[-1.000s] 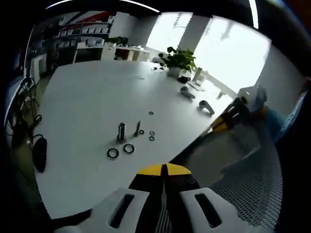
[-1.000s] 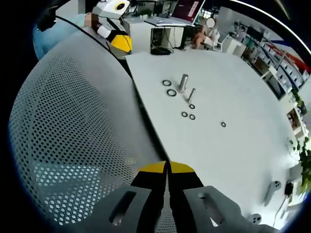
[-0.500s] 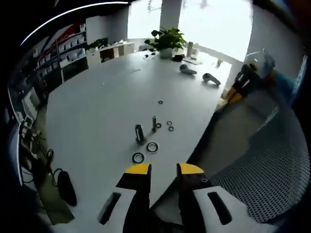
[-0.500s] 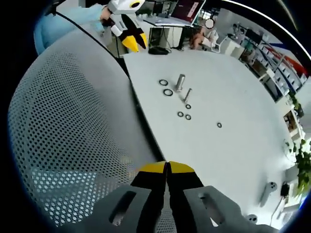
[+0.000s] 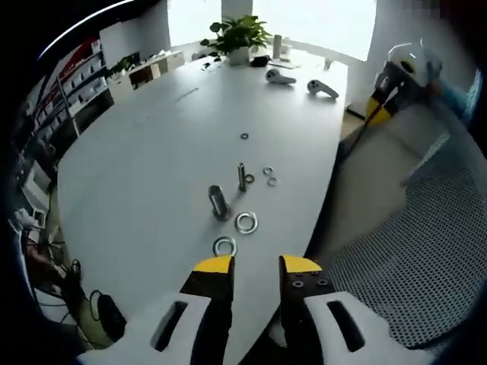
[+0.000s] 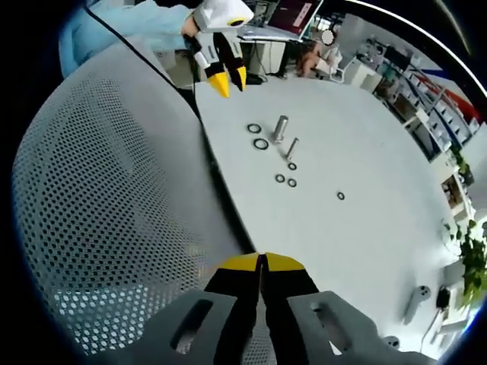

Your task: Place the washer onto the threaded stud by aligning its center hole with the stud, sliding it down to the base, and recovering from edge contact or off-axis alignment until the washer reaches the visible bottom stop.

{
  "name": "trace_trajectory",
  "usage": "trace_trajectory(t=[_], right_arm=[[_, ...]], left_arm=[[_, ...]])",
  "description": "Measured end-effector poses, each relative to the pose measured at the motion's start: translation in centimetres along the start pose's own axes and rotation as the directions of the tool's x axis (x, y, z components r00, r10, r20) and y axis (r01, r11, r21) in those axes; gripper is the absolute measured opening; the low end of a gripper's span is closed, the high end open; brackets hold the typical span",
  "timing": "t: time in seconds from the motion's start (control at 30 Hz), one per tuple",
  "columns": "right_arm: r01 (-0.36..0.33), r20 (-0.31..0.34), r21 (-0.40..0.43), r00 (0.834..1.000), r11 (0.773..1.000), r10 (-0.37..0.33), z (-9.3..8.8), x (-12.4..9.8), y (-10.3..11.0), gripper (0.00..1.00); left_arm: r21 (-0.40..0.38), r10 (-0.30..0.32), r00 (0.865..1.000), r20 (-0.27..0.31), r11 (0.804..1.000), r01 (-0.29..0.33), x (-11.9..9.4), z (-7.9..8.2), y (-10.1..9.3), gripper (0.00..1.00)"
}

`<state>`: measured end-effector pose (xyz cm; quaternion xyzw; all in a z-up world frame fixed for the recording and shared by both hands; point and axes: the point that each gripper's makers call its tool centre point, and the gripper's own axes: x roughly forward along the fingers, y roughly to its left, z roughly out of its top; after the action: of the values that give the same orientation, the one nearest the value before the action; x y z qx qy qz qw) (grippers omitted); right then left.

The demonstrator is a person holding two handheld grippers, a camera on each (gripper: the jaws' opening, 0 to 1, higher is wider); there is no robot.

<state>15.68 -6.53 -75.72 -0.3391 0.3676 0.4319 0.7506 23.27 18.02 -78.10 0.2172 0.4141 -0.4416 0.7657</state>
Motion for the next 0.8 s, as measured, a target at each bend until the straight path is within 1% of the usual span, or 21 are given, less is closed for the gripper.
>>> trace_trajectory(t=[0.03, 0.1, 0.17, 0.23, 0.33, 0.37, 0.47, 0.5, 0.53, 0.6, 0.73, 0.8], right_arm=[[0.005, 0.013, -0.005, 1.0, 1.0, -0.005, 0.2, -0.1, -0.1, 0.03], [0.006, 0.018, -0.008, 1.0, 1.0, -0.005, 0.3, -0.1, -0.1, 0.03], [0.001, 0.011, -0.014, 1.0, 1.0, -0.001, 0.2, 0.0, 0.0, 0.03], [-0.001, 0.008, -0.016, 1.0, 1.0, 0.001, 0.2, 0.1, 0.0, 0.03], [-0.005, 0.008, -0.016, 1.0, 1.0, 0.005, 0.2, 0.1, 0.1, 0.03], [-0.01, 0.003, -0.018, 1.0, 1.0, 0.01, 0.1, 0.1, 0.2, 0.03], [-0.011, 0.002, -0.02, 1.0, 1.0, 0.011, 0.1, 0.1, 0.2, 0.03], [-0.011, 0.005, -0.018, 1.0, 1.0, 0.011, 0.1, 0.1, 0.2, 0.03], [-0.014, 0.005, -0.016, 1.0, 1.0, 0.014, 0.1, 0.1, 0.3, 0.03], [-0.013, 0.002, -0.017, 1.0, 1.0, 0.013, 0.1, 0.1, 0.2, 0.03], [-0.011, 0.001, -0.012, 1.0, 1.0, 0.011, 0.1, 0.1, 0.2, 0.03], [-0.01, -0.002, -0.009, 1.0, 1.0, 0.01, 0.0, 0.1, 0.2, 0.03]], left_arm=[[0.008, -0.01, 1.0, -0.021, 1.0, 0.01, 0.6, -0.1, 0.1, 0.19], [0.061, -0.006, 0.998, -0.056, 0.998, 0.009, 1.4, -0.2, 0.4, 0.16], [0.059, -0.013, 0.998, -0.061, 0.998, 0.017, 2.2, -0.1, 0.7, 0.16], [0.037, -0.024, 0.997, -0.073, 0.999, 0.027, 2.9, -0.2, 0.9, 0.16], [0.038, -0.034, 0.995, -0.09, 0.999, 0.037, 3.7, -0.3, 1.1, 0.16], [0.058, -0.035, 0.992, -0.12, 0.997, 0.043, 4.1, -0.7, 1.2, 0.16], [0.055, -0.051, 0.989, -0.141, 0.997, 0.059, 5.0, -1.0, 1.2, 0.17], [0.065, -0.047, 0.988, -0.149, 0.996, 0.057, 5.2, -1.1, 1.4, 0.17], [0.081, -0.039, 0.985, -0.169, 0.995, 0.054, 5.3, -1.4, 1.6, 0.17], [0.09, -0.029, 0.981, -0.193, 0.995, 0.047, 5.8, -1.9, 2.2, 0.17], [0.101, -0.015, 0.976, -0.218, 0.994, 0.037, 6.5, -2.5, 3.2, 0.18], [0.102, -0.014, 0.975, -0.223, 0.994, 0.038, 6.9, -2.6, 3.5, 0.19]])
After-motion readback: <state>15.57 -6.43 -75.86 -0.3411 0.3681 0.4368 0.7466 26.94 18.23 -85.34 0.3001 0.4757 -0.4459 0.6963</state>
